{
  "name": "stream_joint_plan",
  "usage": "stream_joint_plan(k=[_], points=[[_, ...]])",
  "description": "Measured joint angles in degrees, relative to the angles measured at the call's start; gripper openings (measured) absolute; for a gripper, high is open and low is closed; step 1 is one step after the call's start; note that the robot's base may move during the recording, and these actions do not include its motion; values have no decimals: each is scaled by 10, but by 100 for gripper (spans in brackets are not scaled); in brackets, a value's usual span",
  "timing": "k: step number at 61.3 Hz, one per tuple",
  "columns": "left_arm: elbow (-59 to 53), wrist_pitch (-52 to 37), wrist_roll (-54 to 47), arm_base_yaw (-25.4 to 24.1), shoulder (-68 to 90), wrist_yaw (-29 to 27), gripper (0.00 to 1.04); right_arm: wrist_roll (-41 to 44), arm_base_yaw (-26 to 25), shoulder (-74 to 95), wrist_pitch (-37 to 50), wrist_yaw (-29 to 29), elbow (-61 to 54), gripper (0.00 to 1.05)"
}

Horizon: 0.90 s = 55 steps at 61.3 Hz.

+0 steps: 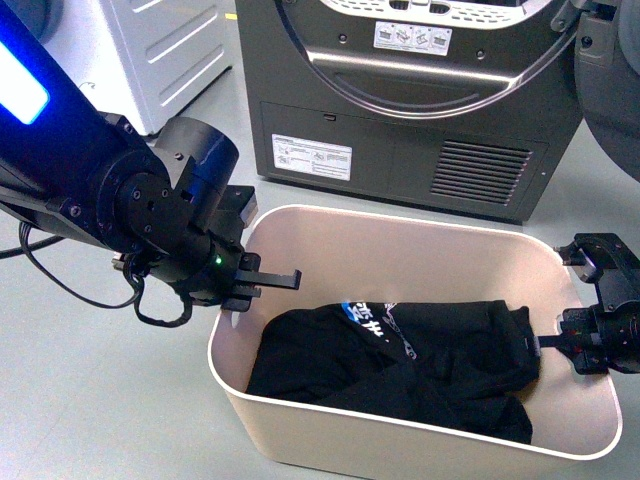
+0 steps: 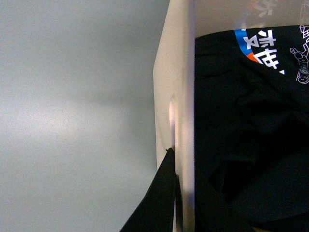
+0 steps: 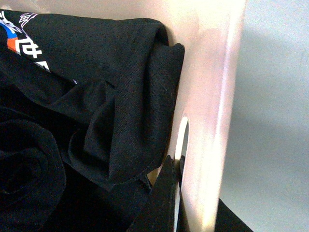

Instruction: Move hamper under clothes hanger

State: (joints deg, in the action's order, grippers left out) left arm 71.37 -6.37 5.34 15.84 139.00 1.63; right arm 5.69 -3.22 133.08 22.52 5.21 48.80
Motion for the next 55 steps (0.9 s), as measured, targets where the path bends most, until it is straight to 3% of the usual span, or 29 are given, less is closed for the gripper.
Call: stream_joint_plan(k=[55], points=[[-30,-4,1,-2,-35,-5,4,-3,1,-34,2,4,-22,3]])
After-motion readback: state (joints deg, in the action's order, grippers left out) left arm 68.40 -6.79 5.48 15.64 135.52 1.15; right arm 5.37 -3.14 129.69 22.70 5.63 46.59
